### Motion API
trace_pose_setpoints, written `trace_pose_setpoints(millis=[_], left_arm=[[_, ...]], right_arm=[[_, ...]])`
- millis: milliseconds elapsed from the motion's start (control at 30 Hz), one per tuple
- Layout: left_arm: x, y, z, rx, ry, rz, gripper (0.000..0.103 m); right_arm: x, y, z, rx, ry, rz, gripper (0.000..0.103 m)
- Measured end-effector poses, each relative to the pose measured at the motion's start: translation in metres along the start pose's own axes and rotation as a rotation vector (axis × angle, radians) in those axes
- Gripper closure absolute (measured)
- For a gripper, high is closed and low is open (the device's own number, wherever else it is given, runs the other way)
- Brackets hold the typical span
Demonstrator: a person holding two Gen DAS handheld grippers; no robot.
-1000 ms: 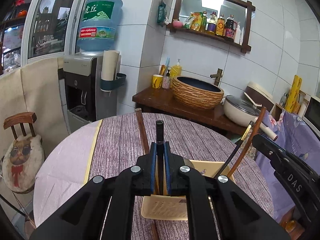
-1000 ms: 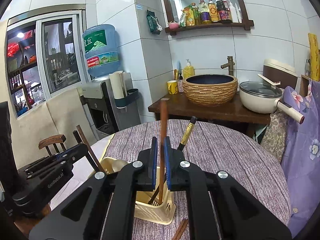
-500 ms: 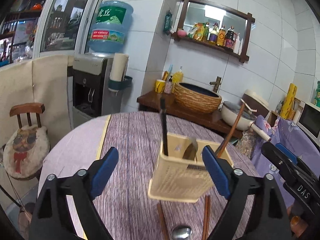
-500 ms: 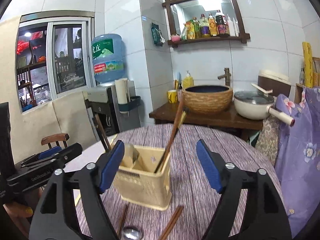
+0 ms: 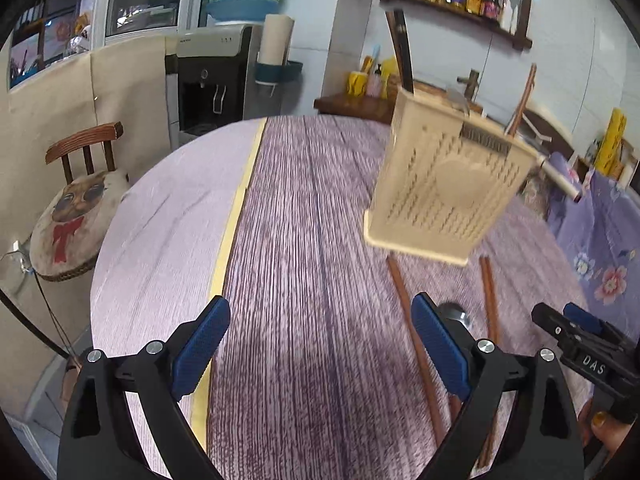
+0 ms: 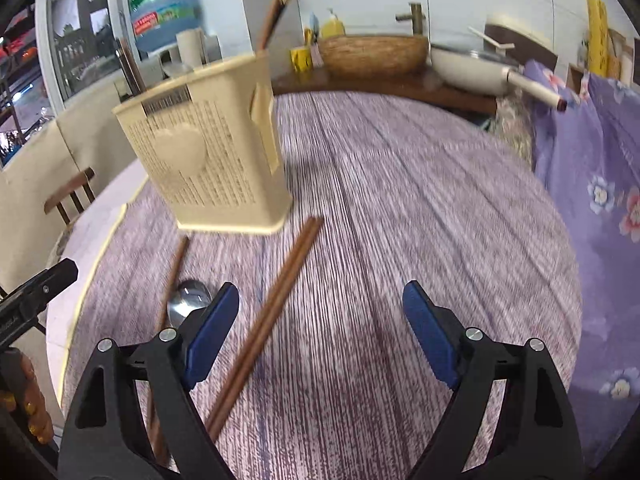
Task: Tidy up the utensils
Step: 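Withdraw both grippers back over the remaining chopsticks, then close both grippers on the brown wooden chopsticks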
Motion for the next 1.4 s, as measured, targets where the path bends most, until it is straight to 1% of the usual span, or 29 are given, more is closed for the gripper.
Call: trace_pose_setpoints(millis=[133, 267, 433, 533, 633, 700, 767, 900, 1000, 1033, 1100, 1133, 1167, 1233, 1267, 1333, 1400], left_arm=[[0.001, 0.007, -0.012, -0.028, 0.025, 0.018, 0.014], [0.002, 0.007, -0.017, -0.027, 0.047, 0.031, 0.015], [0.001, 0.007, -0.018, -0.028, 0.046, 0.035, 0.015], [0.002, 0.007, -0.020, -0.029, 0.043, 0.031, 0.015], [0.004, 0.009, -0.021, -0.034, 0.044, 0.030, 0.015], [0.005, 0.009, -0.021, -0.034, 0.048, 0.030, 0.015], [0.007, 0.009, -0.021, -0.037, 0.049, 0.029, 0.015], [0.006, 0.009, -0.021, -0.036, 0.051, 0.032, 0.015], [0.005, 0.009, -0.021, -0.038, 0.047, 0.030, 0.015], [0.006, 0.009, -0.020, -0.038, 0.049, 0.029, 0.015], [0.009, 0.010, -0.020, -0.041, 0.056, 0.025, 0.016], [0.010, 0.011, -0.020, -0.044, 0.057, 0.019, 0.017], [0.012, 0.012, -0.020, -0.050, 0.056, 0.013, 0.018], [0.014, 0.014, -0.020, -0.060, 0.057, 0.005, 0.024], [0.016, 0.016, -0.020, -0.067, 0.061, 0.002, 0.026], [0.020, 0.019, -0.018, -0.080, 0.071, -0.005, 0.033], [0.024, 0.022, -0.016, -0.097, 0.076, -0.022, 0.038]], right_arm=[[-0.006, 0.016, -0.014, -0.045, -0.023, -0.032, 0.020], [-0.012, 0.022, -0.020, -0.077, -0.044, -0.065, 0.020], [-0.011, 0.028, -0.023, -0.104, -0.057, -0.111, 0.022], [-0.011, 0.030, -0.021, -0.110, -0.055, -0.110, 0.023], [-0.013, 0.032, -0.018, -0.113, -0.067, -0.129, 0.023], [-0.014, 0.036, -0.014, -0.126, -0.066, -0.122, 0.023], [-0.011, 0.038, -0.010, -0.131, -0.067, -0.143, 0.024], [-0.005, 0.039, -0.010, -0.143, -0.050, -0.114, 0.027], [0.001, 0.039, -0.009, -0.150, -0.056, -0.123, 0.031], [0.001, 0.039, -0.008, -0.152, -0.057, -0.120, 0.036], [0.002, 0.042, -0.004, -0.162, -0.051, -0.111, 0.043], [0.003, 0.044, -0.003, -0.166, -0.049, -0.109, 0.048], [0.003, 0.047, -0.001, -0.172, -0.044, -0.103, 0.050], [0.004, 0.051, 0.006, -0.168, -0.031, -0.099, 0.054], [0.004, 0.053, 0.009, -0.169, -0.033, -0.097, 0.056], [0.003, 0.057, 0.015, -0.168, -0.031, -0.095, 0.060], [0.006, 0.060, 0.023, -0.166, -0.010, -0.088, 0.063]])
Point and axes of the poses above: each gripper's, at about its wrist camera, not at the fingertips, and y roughly the way its jaws point, x to its right, z to its top, the point moved 9 cm from there along y, roughly the way its jaws point, and after that the axes turned 11 degrees about -x, right-handed, at the moved point
